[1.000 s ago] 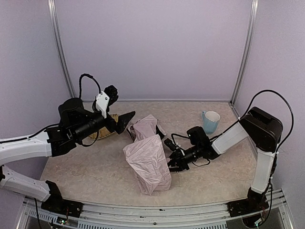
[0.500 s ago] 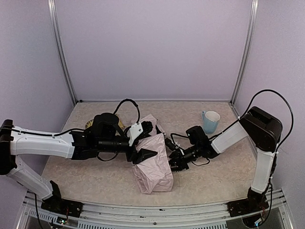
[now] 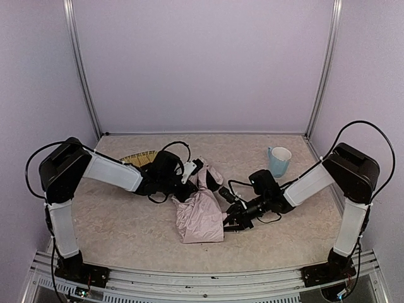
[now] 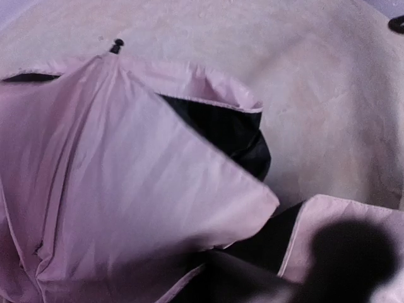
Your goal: Put away the umbrella
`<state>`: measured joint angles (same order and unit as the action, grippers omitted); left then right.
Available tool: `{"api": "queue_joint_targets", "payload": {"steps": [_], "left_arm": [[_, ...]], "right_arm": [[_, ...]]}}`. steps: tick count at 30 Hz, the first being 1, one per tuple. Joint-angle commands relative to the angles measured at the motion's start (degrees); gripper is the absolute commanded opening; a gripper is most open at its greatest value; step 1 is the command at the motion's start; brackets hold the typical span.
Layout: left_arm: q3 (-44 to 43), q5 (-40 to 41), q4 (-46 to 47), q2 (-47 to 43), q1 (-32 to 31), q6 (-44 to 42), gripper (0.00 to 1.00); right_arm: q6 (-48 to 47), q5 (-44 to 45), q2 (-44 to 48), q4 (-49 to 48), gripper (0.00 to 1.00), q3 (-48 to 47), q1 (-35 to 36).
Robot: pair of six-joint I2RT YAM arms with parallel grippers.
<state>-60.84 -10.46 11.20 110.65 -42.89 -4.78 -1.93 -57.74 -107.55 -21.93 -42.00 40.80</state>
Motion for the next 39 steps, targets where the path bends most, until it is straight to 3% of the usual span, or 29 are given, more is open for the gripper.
{"api": "queue_joint_targets", "payload": {"steps": [1,2,5,10,13,19,20,21,22,24,27,31,39], "left_arm": [[0.07,-1.21,-2.85,5.66,-0.44,1.02,0.00],[-0.04,-1.20,-3.08,6.86,-0.44,0.76,0.00],[-0.58,-2.00,-4.93,9.54,-0.52,-0.25,0.00],[0.96,-2.93,-5.82,10.46,-0.74,-2.84,0.00],[1.86,-3.38,-5.93,10.46,-0.74,-4.62,0.00],[2.28,-4.30,-5.55,10.99,-0.61,-6.05,0.00],[2.38,-4.58,-5.35,10.99,-0.61,-6.11,0.00],[2.51,-4.73,-5.13,10.95,-0.61,-6.11,0.00],[2.64,-4.88,-5.02,10.79,-0.61,-6.12,0.00],[2.79,-5.16,-4.97,10.58,-0.53,-6.28,0.00],[2.92,-5.95,-5.08,10.29,-0.52,-6.53,0.00],[2.97,-6.30,-5.46,10.43,-0.44,-6.75,0.00],[3.27,-8.30,-5.36,10.63,-0.44,-7.09,0.00]], "right_arm": [[5.02,1.40,0.12,1.40,0.00,2.15,0.78],[5.38,2.34,0.26,1.44,0.00,2.05,0.78],[7.27,7.51,1.70,2.76,0.15,2.17,0.78],[11.19,15.87,9.16,6.28,0.59,4.19,0.78],[12.17,24.68,14.51,12.77,0.78,4.20,0.78],[10.52,43.28,28.45,22.67,0.82,3.83,1.01],[8.29,43.61,30.45,22.48,0.83,3.92,1.61],[5.15,43.91,32.21,21.80,0.95,4.04,3.35],[1.02,44.97,33.49,20.95,0.99,4.16,6.22],[-8.35,46.03,33.99,19.33,1.00,4.12,12.51],[-18.89,47.79,29.94,18.83,1.00,2.21,18.52],[-25.65,54.13,17.55,25.95,1.00,-7.00,23.85],[-34.26,65.41,1.26,24.46,1.00,-16.08,25.32]]}}
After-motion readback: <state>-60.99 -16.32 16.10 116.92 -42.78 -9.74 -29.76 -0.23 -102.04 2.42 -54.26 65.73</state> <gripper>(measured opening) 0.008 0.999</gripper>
